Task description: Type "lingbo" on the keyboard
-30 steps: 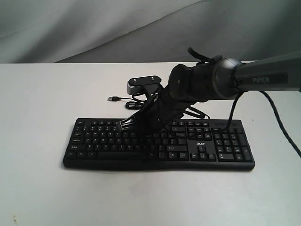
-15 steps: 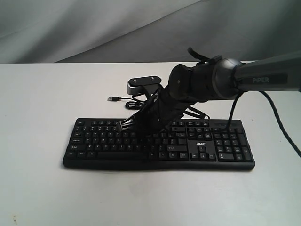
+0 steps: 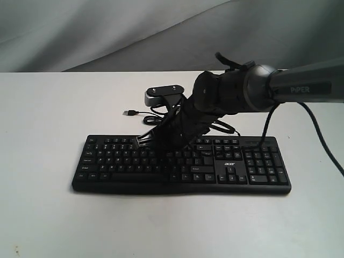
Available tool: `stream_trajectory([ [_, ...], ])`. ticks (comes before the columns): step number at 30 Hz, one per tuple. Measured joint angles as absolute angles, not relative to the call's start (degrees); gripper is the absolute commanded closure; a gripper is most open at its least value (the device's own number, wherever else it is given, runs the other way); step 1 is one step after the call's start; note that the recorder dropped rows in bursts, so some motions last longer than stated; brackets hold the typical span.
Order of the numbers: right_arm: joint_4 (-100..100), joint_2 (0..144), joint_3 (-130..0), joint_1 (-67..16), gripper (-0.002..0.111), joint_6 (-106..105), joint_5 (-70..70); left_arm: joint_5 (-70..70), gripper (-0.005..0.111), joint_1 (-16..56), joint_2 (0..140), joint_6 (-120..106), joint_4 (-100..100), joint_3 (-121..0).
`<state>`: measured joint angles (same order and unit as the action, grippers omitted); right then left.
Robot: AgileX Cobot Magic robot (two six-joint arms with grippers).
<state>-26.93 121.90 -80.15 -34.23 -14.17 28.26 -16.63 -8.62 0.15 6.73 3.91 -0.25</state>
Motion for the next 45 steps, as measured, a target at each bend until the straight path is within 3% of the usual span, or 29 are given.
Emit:
stream_trajectory([
  [12, -23.6, 118.1, -80.0, -39.3, 0.108, -11.7, 31.1, -16.6, 0.106, -8.6, 0.1, 6.7, 3.9, -0.2],
  [45, -24.5, 121.3, -80.0, -39.3, 0.108, -13.3, 31.2, -16.6, 0.106, -8.6, 0.1, 6.7, 3.9, -0.2],
])
